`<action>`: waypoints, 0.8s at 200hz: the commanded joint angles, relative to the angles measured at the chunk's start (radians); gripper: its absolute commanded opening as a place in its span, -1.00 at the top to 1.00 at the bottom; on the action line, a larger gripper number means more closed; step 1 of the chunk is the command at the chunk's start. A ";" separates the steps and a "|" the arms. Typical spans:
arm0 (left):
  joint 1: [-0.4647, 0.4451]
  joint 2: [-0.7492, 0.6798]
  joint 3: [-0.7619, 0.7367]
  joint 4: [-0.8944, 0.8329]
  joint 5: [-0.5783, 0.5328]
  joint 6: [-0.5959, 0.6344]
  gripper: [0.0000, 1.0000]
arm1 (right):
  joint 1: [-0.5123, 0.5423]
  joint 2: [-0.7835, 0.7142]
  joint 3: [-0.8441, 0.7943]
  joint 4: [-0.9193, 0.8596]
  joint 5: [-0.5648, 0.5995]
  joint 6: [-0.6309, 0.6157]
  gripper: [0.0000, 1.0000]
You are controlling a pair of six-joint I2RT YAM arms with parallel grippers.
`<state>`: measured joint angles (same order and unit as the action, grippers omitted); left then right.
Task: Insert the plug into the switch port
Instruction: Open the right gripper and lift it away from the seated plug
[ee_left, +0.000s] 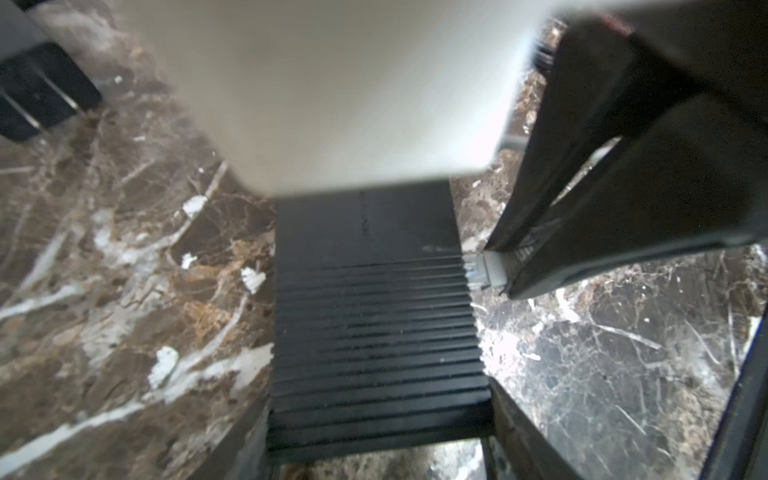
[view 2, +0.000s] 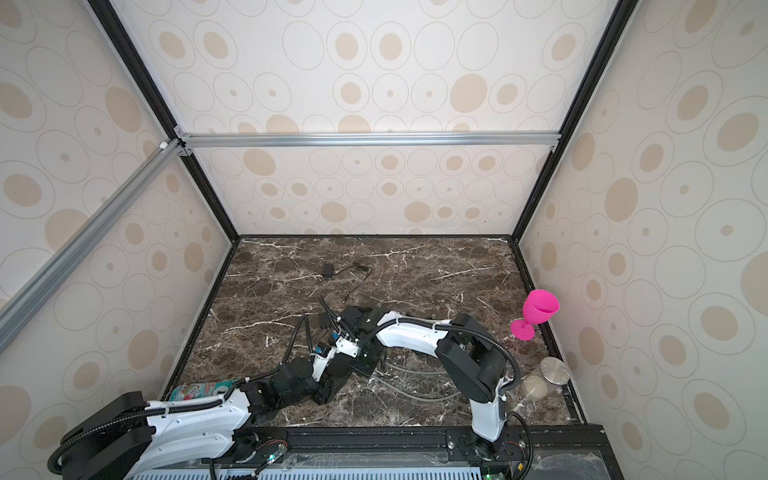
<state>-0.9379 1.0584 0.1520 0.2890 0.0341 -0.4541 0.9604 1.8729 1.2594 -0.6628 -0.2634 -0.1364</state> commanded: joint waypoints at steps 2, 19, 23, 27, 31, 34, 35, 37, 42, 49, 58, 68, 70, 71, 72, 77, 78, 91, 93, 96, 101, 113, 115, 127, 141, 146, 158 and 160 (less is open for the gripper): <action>-0.073 -0.026 0.090 0.252 0.387 0.043 1.00 | 0.026 -0.001 -0.007 0.521 -0.055 -0.016 1.00; -0.073 -0.020 0.092 0.253 0.388 0.042 1.00 | 0.026 -0.048 -0.045 0.621 -0.015 -0.007 0.95; -0.073 -0.019 0.093 0.252 0.386 0.042 1.00 | 0.026 -0.057 -0.053 0.644 -0.007 -0.006 0.90; -0.073 -0.017 0.093 0.251 0.384 0.041 1.00 | 0.025 -0.067 -0.061 0.661 -0.004 -0.006 0.86; -0.073 -0.017 0.095 0.246 0.380 0.042 1.00 | 0.026 -0.076 -0.068 0.676 -0.002 -0.006 0.84; -0.073 -0.017 0.095 0.243 0.375 0.042 1.00 | 0.026 -0.082 -0.071 0.682 0.000 -0.008 0.84; -0.073 -0.017 0.095 0.242 0.374 0.043 1.00 | 0.026 -0.085 -0.072 0.684 0.001 -0.009 0.84; -0.073 -0.017 0.096 0.239 0.370 0.044 1.00 | 0.026 -0.087 -0.074 0.686 0.001 -0.010 0.84; -0.073 -0.018 0.097 0.232 0.359 0.047 1.00 | 0.026 -0.094 -0.076 0.688 0.004 -0.014 0.83; -0.072 -0.021 0.099 0.211 0.336 0.052 1.00 | 0.026 -0.108 -0.081 0.683 0.012 -0.022 0.79; -0.073 -0.027 0.104 0.169 0.281 0.059 1.00 | 0.026 -0.128 -0.095 0.678 0.034 -0.027 0.71; -0.072 -0.033 0.116 0.100 0.183 0.064 1.00 | 0.023 -0.166 -0.130 0.689 0.063 -0.032 0.67; -0.072 -0.035 0.119 0.084 0.163 0.065 1.00 | 0.024 -0.174 -0.139 0.693 0.070 -0.032 0.66; -0.073 -0.035 0.121 0.076 0.153 0.065 1.00 | 0.023 -0.180 -0.144 0.696 0.073 -0.032 0.65; -0.073 -0.035 0.122 0.072 0.144 0.066 1.00 | 0.022 -0.184 -0.150 0.698 0.076 -0.032 0.65; -0.074 -0.037 0.130 0.035 0.097 0.064 1.00 | 0.022 -0.207 -0.177 0.711 0.091 -0.035 0.63; -0.073 -0.037 0.132 0.028 0.085 0.064 1.00 | 0.021 -0.212 -0.183 0.714 0.094 -0.035 0.63; -0.073 -0.045 0.150 -0.066 -0.050 0.042 1.00 | 0.020 -0.278 -0.251 0.724 0.131 -0.044 0.57; -0.073 -0.048 0.152 -0.078 -0.065 0.039 1.00 | 0.020 -0.287 -0.260 0.723 0.135 -0.046 0.56; -0.073 -0.051 0.155 -0.094 -0.097 0.031 1.00 | 0.019 -0.302 -0.272 0.721 0.142 -0.048 0.54; -0.073 -0.058 0.158 -0.115 -0.137 0.022 1.00 | 0.018 -0.325 -0.292 0.717 0.153 -0.050 0.47; -0.072 -0.080 0.162 -0.159 -0.219 0.001 1.00 | 0.013 -0.386 -0.339 0.706 0.178 -0.051 0.37; -0.072 -0.084 0.162 -0.164 -0.227 -0.002 1.00 | 0.012 -0.396 -0.346 0.703 0.182 -0.051 0.37; -0.072 -0.108 0.162 -0.188 -0.264 -0.009 1.00 | 0.001 -0.461 -0.387 0.692 0.207 -0.040 0.30; -0.072 -0.130 0.168 -0.228 -0.290 -0.016 1.00 | -0.012 -0.538 -0.425 0.678 0.256 -0.019 0.29; -0.072 -0.133 0.173 -0.244 -0.298 -0.018 1.00 | -0.017 -0.567 -0.439 0.673 0.272 -0.010 0.29; -0.071 -0.131 0.185 -0.281 -0.311 -0.024 1.00 | -0.028 -0.634 -0.475 0.676 0.310 0.001 0.24; -0.071 -0.128 0.187 -0.287 -0.314 -0.026 1.00 | -0.029 -0.646 -0.481 0.678 0.316 0.004 0.22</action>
<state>-0.9997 0.9367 0.2970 0.1139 -0.2104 -0.4541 0.9531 1.3373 0.8337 -0.0624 -0.0425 -0.1432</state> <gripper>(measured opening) 0.657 0.359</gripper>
